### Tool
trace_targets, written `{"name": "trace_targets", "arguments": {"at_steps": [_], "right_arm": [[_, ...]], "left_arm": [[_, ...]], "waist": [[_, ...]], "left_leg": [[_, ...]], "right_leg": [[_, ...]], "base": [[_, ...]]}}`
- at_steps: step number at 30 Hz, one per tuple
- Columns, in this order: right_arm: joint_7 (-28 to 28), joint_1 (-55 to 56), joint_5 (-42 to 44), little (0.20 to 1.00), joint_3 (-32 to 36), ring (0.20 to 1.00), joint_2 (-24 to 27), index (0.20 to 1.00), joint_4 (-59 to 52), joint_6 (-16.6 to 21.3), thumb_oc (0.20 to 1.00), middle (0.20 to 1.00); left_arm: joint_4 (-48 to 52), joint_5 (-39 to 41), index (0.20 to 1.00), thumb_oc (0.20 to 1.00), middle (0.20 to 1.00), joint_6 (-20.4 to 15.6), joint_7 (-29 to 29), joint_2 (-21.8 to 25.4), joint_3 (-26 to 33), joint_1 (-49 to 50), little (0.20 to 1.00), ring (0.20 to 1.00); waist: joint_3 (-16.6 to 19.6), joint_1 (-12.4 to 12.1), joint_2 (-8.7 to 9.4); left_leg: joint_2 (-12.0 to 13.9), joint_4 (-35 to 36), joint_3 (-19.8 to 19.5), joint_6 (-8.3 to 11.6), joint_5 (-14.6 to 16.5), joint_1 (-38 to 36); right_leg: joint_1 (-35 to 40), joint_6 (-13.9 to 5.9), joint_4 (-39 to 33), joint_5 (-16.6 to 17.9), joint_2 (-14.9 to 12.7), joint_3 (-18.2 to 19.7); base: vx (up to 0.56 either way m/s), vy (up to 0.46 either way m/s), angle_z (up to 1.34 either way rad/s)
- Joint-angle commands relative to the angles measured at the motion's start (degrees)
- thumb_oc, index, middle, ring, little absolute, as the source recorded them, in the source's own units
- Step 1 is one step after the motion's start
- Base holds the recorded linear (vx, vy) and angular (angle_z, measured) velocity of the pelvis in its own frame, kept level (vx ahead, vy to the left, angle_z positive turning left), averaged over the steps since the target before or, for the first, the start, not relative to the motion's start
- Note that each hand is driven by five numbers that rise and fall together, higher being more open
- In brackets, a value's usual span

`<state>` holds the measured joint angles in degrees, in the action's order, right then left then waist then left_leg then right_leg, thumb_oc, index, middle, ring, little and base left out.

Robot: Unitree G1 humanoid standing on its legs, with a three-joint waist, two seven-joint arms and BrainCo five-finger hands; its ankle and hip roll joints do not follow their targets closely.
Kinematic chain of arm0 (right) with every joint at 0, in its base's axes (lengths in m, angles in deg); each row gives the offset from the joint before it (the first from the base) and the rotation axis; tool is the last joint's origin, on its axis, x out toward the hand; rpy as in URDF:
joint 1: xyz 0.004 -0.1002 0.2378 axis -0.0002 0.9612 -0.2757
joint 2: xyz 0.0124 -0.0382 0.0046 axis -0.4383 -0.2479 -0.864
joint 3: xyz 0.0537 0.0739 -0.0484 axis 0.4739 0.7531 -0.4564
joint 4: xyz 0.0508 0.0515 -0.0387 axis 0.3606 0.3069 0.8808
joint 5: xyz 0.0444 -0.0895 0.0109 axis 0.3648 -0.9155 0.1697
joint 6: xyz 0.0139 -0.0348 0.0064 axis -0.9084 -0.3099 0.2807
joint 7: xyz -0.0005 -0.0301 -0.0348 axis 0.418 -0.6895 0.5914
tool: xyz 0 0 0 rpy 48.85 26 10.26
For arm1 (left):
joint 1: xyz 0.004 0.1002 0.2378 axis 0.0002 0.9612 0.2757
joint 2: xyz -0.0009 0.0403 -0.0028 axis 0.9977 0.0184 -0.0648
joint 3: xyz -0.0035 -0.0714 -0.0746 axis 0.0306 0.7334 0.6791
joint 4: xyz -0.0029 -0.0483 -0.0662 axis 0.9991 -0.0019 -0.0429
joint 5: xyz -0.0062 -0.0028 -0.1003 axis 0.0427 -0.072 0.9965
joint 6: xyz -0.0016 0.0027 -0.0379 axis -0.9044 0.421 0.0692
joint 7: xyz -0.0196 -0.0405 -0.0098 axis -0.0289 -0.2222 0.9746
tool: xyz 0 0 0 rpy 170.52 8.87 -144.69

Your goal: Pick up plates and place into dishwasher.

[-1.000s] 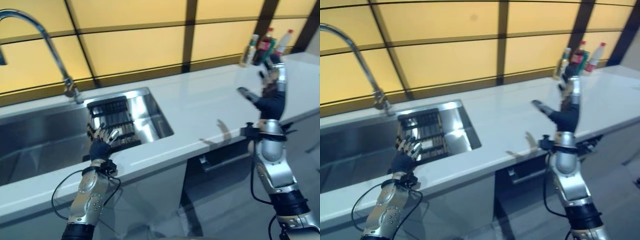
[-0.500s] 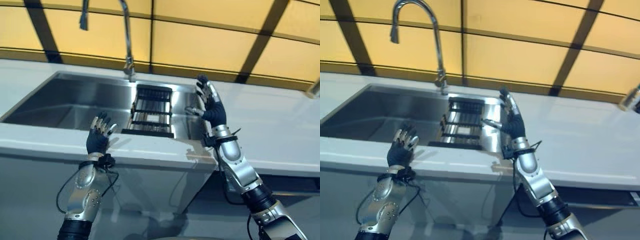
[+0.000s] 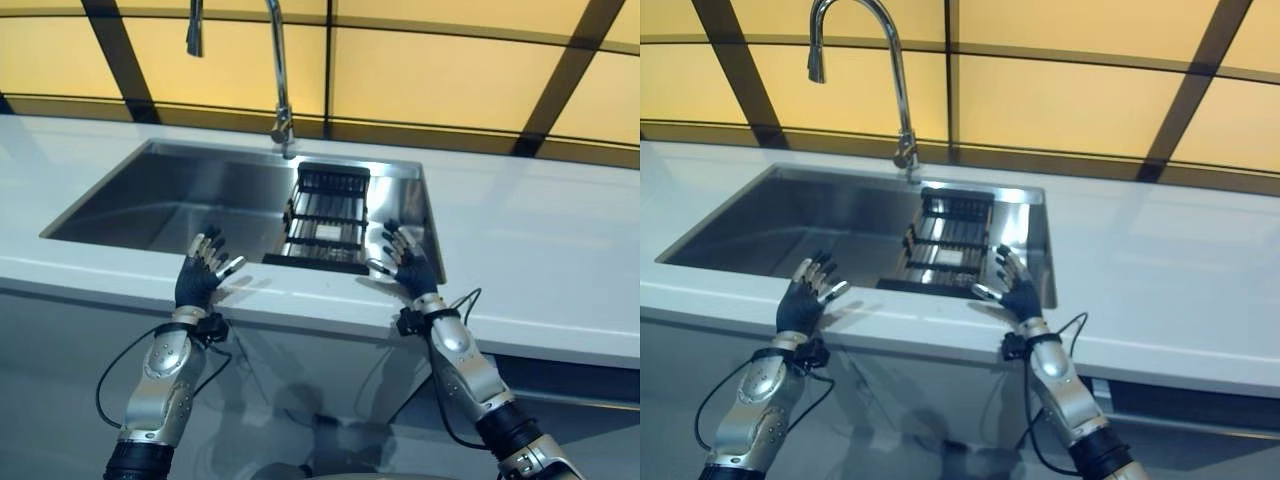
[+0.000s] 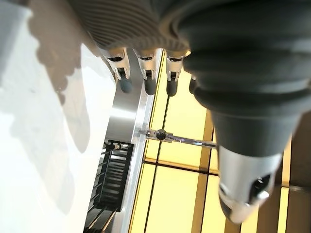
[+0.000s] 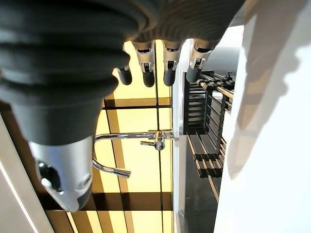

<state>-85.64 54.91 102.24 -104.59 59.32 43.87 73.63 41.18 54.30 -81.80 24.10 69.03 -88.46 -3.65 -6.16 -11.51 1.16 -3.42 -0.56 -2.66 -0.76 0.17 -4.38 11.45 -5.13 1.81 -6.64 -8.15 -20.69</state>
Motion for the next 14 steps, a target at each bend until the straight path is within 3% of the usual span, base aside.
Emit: {"name": "trace_targets", "arguments": {"at_steps": [1, 14], "right_arm": [[1.1, 1.9, 1.2, 1.0, -0.1, 1.0, -0.1, 1.0, 0.5, 2.2, 1.0, 1.0], [1.1, 2.1, 0.4, 1.0, 1.7, 1.0, -0.7, 1.0, 1.1, 2.0, 1.0, 1.0]], "left_arm": [[-2.2, -1.4, 1.0, 1.0, 1.0, -0.9, 1.3, 0.8, -0.9, 0.6, 1.0, 1.0], [-3.0, 0.8, 1.0, 1.0, 1.0, -1.0, 3.1, 0.1, -2.1, -0.6, 1.0, 1.0]], "waist": [[3.2, 1.7, -1.01], [2.9, 2.8, -1.37]], "left_leg": [[5.0, -0.6, 1.0, 2.88, 4.0, 0.2], [5.2, -1.5, 3.0, 2.61, 5.0, -0.4]], "right_leg": [[-6.2, -0.05, -1.2, 4.1, -0.8, 0.7], [-5.5, -0.43, -1.7, 4.4, -0.9, 1.8]], "base": [[-0.04, 0.048, -0.08], [-0.01, 0.008, -0.06]]}}
